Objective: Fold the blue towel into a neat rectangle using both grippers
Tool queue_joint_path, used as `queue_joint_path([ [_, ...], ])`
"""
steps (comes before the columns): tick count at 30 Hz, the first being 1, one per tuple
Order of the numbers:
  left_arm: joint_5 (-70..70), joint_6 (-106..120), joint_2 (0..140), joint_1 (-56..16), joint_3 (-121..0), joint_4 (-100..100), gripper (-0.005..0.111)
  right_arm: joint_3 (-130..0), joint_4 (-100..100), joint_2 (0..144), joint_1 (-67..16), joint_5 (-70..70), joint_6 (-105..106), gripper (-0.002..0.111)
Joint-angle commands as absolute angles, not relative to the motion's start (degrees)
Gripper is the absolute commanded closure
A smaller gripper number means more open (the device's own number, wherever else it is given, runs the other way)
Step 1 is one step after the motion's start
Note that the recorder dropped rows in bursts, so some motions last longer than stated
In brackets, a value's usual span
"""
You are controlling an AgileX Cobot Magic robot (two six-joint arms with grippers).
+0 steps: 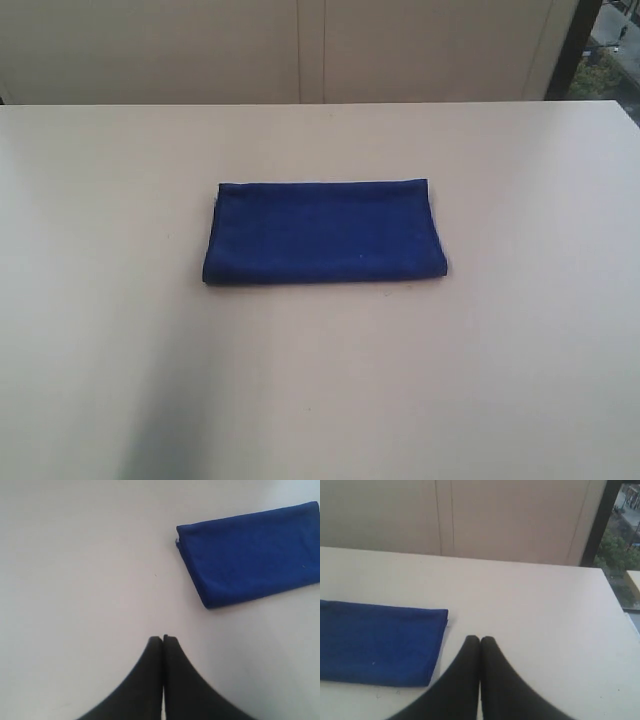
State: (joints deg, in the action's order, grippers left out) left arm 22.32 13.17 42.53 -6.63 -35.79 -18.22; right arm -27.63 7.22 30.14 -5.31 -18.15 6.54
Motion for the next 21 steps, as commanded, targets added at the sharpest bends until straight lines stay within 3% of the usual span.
queue_joint_path([
  [1,23.61,13.5,41.99,-6.47,-35.33,-18.98,0.107,-27.25,6.7,27.47,-5.05,-16.83,6.8,0.108],
  [14,23.73,13.5,41.99,-6.47,-35.33,-18.98,0.107,-27.25,6.7,27.14,-5.05,-16.72,6.8,0.108],
  [21,23.73,13.5,41.99,-6.47,-35.33,-18.98,0.107,-27.25,6.7,18.72,-5.16,-16.72,6.8,0.108],
])
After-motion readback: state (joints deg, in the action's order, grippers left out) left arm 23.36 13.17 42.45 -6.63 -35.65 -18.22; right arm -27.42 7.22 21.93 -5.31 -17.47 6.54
